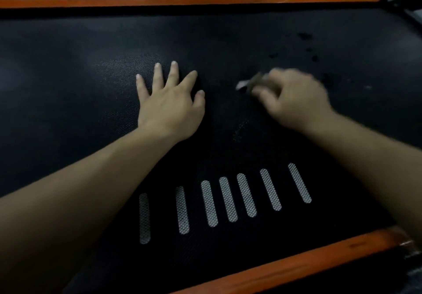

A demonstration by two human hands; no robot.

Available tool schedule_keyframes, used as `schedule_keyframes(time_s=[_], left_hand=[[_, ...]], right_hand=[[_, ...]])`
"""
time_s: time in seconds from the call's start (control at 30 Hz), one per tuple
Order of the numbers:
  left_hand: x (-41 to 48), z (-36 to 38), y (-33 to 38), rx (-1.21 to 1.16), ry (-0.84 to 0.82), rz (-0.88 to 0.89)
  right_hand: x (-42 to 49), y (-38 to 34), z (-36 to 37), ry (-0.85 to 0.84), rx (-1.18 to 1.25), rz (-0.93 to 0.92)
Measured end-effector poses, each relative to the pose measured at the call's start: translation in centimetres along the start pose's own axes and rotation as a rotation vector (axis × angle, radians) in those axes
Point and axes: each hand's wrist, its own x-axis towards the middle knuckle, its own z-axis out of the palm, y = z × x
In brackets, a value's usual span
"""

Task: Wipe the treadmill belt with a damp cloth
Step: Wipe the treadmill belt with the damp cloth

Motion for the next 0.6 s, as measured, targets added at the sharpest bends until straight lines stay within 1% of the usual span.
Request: schedule_keyframes(time_s=[0.03,0.07,0.1,0.13,0.17,0.23,0.27,0.3,0.33,0.4,0.43,0.47,0.5,0.57,0.6], left_hand=[[-0.1,0.0,0.0,0.002,-0.003,-0.003],[-0.1,0.0,0.0,0.004,-0.003,-0.008],[0.1,-0.1,0.0,0.010,-0.002,-0.010],[0.1,-0.1,-0.1,0.016,-0.005,-0.010],[0.0,-0.1,-0.1,0.021,-0.008,-0.007],[-0.1,-0.1,-0.1,0.027,-0.005,-0.006],[-0.2,0.0,0.0,0.029,-0.004,-0.010],[-0.2,0.1,0.0,0.030,-0.004,-0.013],[-0.2,0.2,0.0,0.030,-0.004,-0.015],[-0.2,0.2,0.0,0.022,-0.001,-0.020],[-0.1,0.3,0.0,0.016,0.006,-0.020],[0.0,0.2,0.1,0.010,0.008,-0.021],[0.0,0.2,0.1,0.008,0.010,-0.024],[-0.1,0.2,0.1,0.014,0.016,-0.023],[-0.1,0.1,0.1,0.017,0.016,-0.022]], right_hand=[[2.2,1.6,0.1,0.023,-0.002,0.150],[3.7,2.3,0.5,0.041,0.012,0.247],[4.2,1.9,0.9,0.046,0.031,0.259],[3.8,0.7,1.3,0.036,0.067,0.209],[2.9,-0.7,1.3,0.012,0.114,0.113],[0.9,-2.5,0.9,-0.093,0.225,-0.078],[1.2,-2.2,0.8,-0.121,0.226,-0.121],[2.5,-1.2,0.8,-0.097,0.189,-0.132],[4.6,0.0,1.1,-0.057,0.162,-0.075],[8.2,1.4,1.4,-0.007,0.149,0.157],[8.8,1.4,1.7,0.020,0.140,0.208],[8.6,0.8,2.0,0.027,0.138,0.196],[7.5,-0.3,2.2,0.010,0.158,0.139],[3.9,-3.0,1.7,-0.049,0.233,-0.061],[2.2,-3.7,1.4,-0.109,0.276,-0.132]])
